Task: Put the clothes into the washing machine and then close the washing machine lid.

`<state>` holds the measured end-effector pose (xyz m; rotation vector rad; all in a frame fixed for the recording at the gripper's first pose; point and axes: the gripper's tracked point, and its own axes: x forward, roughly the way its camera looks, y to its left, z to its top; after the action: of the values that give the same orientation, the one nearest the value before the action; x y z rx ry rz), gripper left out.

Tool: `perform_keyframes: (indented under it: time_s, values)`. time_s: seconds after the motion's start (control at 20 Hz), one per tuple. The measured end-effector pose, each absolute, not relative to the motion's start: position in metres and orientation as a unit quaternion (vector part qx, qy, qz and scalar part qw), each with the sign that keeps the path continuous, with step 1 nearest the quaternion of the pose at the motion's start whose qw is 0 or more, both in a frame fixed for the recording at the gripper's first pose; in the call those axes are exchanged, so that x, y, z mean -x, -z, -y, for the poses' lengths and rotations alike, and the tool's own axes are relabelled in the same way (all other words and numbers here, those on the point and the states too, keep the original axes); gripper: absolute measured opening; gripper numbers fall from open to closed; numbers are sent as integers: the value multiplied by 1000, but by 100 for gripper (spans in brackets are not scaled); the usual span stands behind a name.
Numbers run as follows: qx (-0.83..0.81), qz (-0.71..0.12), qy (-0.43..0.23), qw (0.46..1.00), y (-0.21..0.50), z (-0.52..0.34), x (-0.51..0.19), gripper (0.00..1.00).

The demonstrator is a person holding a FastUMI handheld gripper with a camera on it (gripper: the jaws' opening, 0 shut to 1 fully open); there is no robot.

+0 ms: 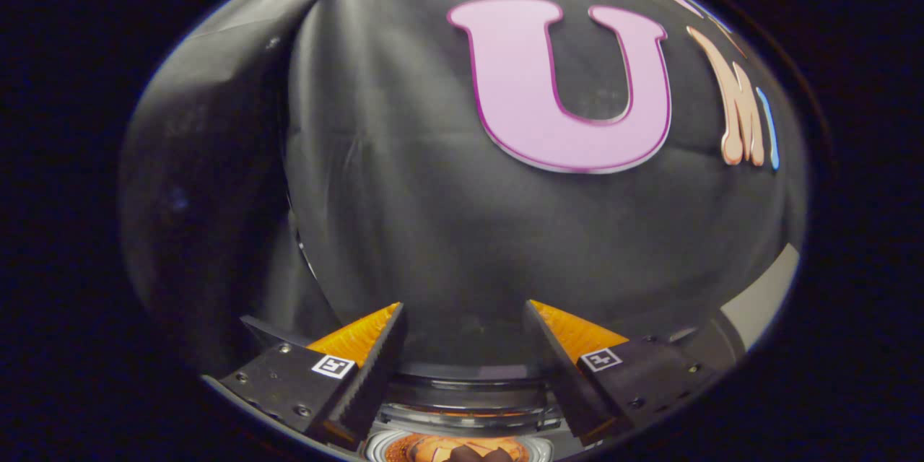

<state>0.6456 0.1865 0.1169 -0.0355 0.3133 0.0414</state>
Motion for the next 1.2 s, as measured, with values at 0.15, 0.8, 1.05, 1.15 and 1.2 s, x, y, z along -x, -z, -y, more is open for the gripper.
perform_keyframes:
  time_s: [0.15, 0.8, 1.05, 1.15, 1.2]
  values:
    - [18, -166, -15, 986, -119, -184, -644, 100]
    - [19, -171, -30, 985, -115, -186, -642, 99]
    - [18, -168, -40, 985, -115, -186, -645, 99]
    - [18, -174, -43, 984, -116, -186, -644, 99]
    - [16, -176, -46, 983, -116, -186, -643, 99]
